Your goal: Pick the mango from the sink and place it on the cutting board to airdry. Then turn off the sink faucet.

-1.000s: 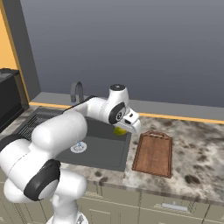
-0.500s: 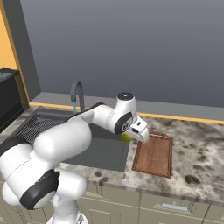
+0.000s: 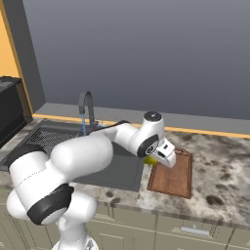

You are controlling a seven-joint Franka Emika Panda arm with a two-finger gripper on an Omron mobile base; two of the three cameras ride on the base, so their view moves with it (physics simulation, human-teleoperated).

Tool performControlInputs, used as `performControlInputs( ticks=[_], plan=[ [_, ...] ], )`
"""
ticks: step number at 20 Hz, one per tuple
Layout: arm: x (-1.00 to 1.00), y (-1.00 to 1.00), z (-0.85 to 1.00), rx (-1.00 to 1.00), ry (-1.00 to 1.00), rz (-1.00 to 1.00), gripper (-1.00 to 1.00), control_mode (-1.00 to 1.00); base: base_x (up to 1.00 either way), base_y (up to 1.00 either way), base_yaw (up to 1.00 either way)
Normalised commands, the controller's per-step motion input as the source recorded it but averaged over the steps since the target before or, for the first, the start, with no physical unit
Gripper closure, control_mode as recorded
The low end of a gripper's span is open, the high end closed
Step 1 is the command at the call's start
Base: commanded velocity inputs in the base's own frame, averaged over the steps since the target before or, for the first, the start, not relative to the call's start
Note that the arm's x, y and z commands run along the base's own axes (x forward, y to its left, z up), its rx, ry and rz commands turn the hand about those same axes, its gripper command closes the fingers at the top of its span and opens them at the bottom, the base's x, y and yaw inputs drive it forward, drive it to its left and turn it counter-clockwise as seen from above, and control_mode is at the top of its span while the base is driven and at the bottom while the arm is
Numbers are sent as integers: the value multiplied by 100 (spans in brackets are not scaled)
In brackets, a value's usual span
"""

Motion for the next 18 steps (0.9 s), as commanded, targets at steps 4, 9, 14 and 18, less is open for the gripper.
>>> performControlInputs(
  ticks=[4, 9, 14, 18],
  plan=[
    [0, -33, -16, 5, 0, -3, 100, -100, 0, 0, 0],
    [1, -19, -26, 4, 0, -1, 100, -100, 0, 0, 0],
    [0, -15, -34, 2, 0, 0, 100, -100, 0, 0, 0],
    [12, -10, -37, 1, 1, 0, 100, -100, 0, 0, 0]
  ],
)
